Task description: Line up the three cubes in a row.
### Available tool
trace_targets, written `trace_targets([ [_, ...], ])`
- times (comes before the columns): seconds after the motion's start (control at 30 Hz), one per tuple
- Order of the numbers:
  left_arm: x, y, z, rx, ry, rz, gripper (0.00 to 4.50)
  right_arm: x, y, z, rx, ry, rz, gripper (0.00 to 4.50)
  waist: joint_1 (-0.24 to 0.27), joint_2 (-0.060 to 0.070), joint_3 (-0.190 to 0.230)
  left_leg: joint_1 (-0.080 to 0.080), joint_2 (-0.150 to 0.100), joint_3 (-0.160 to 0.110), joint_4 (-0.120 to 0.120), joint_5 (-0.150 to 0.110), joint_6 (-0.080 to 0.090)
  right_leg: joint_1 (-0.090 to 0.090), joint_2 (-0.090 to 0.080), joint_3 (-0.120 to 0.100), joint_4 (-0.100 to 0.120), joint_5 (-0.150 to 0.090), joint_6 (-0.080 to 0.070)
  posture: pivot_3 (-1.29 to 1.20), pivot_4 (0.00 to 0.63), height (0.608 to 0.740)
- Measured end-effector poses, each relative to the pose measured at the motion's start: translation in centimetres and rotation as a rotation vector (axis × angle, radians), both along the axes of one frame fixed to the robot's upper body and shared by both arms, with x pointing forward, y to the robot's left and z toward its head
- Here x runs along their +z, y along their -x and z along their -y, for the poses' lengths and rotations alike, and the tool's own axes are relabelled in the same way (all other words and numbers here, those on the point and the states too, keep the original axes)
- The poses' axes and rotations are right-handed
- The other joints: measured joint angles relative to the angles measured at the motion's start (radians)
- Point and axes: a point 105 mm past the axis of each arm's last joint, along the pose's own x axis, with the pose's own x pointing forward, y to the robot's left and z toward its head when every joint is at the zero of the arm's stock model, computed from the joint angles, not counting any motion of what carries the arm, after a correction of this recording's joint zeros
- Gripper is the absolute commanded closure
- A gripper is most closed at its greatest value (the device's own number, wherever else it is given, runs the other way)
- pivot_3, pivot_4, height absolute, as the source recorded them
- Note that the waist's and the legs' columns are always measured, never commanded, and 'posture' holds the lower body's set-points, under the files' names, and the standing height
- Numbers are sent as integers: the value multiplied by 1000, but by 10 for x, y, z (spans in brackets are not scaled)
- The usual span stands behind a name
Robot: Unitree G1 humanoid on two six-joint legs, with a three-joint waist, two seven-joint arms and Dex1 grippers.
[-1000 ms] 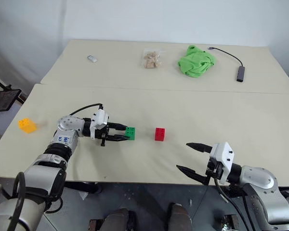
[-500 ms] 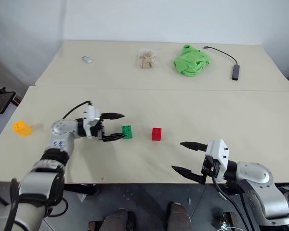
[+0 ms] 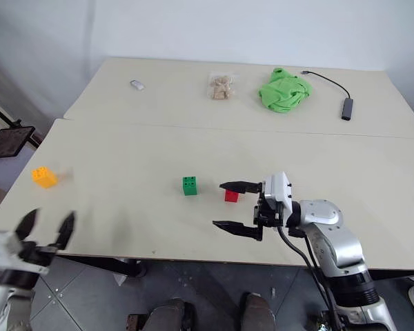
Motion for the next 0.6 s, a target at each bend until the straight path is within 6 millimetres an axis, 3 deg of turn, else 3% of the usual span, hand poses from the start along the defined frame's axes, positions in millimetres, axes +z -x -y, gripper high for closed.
trace_targets([
  [0.13,-17,25,-28,271,97,-13,123,-2,-5,1,-12,-3,18,0,2,0,0,0,0,0,0,-1,-1,0,1,-4,0,0,0,0,150,740],
  [0.23,-20,21,-30,296,128,-9,123,-4,-6,2,-21,1,23,0,5,0,0,-1,0,0,0,-1,-1,0,1,-4,0,0,0,0,150,740],
  [0.37,-8,-21,-19,191,138,-3,123,-5,-7,3,-31,9,29,0,8,0,0,-1,0,0,0,-1,-1,0,1,-4,1,0,0,0,150,740],
  [0.6,16,-95,-36,132,118,-19,123,-8,-9,5,-66,28,53,0,4,0,-1,-1,1,9,-1,0,-2,-2,2,-8,2,0,0,0,150,740],
])
